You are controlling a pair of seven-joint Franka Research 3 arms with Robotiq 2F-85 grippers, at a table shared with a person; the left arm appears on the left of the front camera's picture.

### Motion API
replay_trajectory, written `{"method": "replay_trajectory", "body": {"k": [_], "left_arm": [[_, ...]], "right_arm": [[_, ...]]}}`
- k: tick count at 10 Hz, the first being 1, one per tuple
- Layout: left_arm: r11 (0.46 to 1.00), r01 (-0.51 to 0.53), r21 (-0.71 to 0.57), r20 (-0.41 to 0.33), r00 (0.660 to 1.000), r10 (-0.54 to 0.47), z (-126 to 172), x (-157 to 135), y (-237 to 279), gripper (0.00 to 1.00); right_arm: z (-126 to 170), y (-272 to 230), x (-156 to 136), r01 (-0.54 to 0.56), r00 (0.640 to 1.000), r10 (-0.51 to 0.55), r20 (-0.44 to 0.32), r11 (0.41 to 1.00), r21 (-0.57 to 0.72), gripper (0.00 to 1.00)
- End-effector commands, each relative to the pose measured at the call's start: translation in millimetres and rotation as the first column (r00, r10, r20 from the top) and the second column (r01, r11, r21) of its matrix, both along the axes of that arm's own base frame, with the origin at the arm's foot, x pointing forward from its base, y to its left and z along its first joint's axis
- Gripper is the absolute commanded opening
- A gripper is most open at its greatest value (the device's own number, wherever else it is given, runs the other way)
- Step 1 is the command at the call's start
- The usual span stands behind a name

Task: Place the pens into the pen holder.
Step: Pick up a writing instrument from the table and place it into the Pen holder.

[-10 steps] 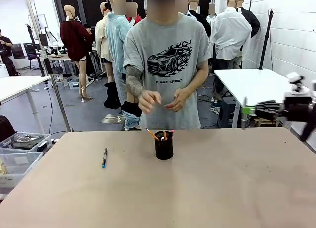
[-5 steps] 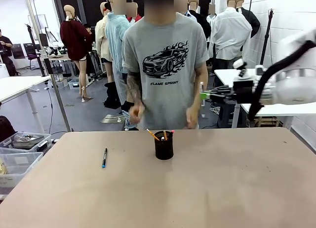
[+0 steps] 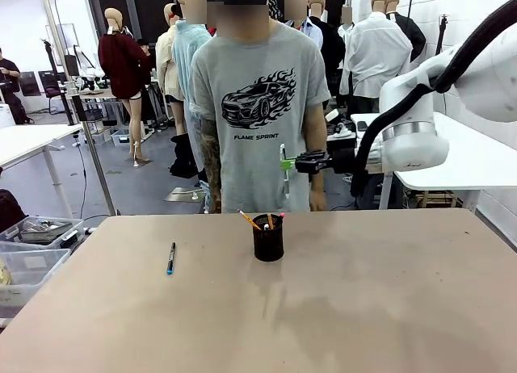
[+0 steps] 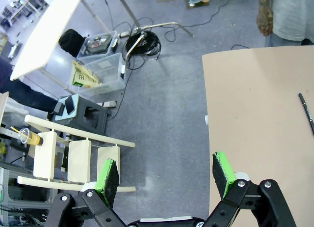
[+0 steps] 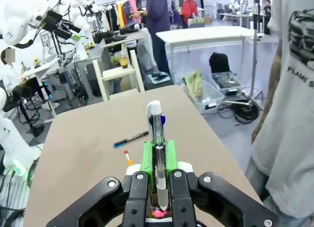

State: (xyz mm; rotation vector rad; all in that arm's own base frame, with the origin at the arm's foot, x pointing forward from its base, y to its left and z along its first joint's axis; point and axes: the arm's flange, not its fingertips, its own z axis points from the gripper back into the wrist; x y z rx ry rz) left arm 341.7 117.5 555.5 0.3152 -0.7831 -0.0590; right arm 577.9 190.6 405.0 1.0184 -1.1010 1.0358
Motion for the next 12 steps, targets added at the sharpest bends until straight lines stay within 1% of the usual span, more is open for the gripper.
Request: {"method": "replay_trajectory", "body": {"k": [1, 3, 4, 6, 7, 8, 12], "left_arm": [[1.0, -0.006, 0.005, 0.0, 1.0, 0.006, 0.1, 0.2, -0.6, 1.0], [1.0, -0.006, 0.005, 0.0, 1.0, 0.006, 0.1, 0.2, -0.6, 1.0], [1.0, -0.006, 0.005, 0.0, 1.0, 0.006, 0.1, 0.2, -0.6, 1.0], [1.0, -0.006, 0.005, 0.0, 1.0, 0.006, 0.1, 0.2, -0.6, 1.0], [1.0, -0.006, 0.005, 0.0, 1.0, 0.006, 0.1, 0.2, -0.6, 1.0], [1.0, -0.006, 0.005, 0.0, 1.0, 0.006, 0.1, 0.2, -0.6, 1.0], [1.0, -0.006, 0.005, 0.0, 1.0, 0.006, 0.1, 0.2, -0.6, 1.0]], "right_arm": [[-7.8, 9.9, 8.4, -0.04, 0.999, 0.039, -0.034, 0.999, -0.029, 0.0], [-20.4, 28.5, 13.1, -0.109, 0.992, 0.106, -0.061, 0.993, -0.037, 0.0], [-23.7, 32.6, 14.3, -0.103, 0.993, 0.101, -0.059, 0.994, -0.04, 0.0], [-33.5, 40.1, 25.1, -0.098, 0.992, 0.093, -0.084, 0.994, -0.053, 0.0], [-40.4, 47.1, 27.7, -0.108, 0.989, 0.102, -0.103, 0.992, -0.064, 0.0], [-47.3, 53.5, 28.6, -0.115, 0.989, 0.106, -0.103, 0.989, -0.088, 0.0], [-63.7, 68.3, 30.9, -0.168, 0.975, 0.149, -0.167, 0.98, -0.106, 0.0]]}}
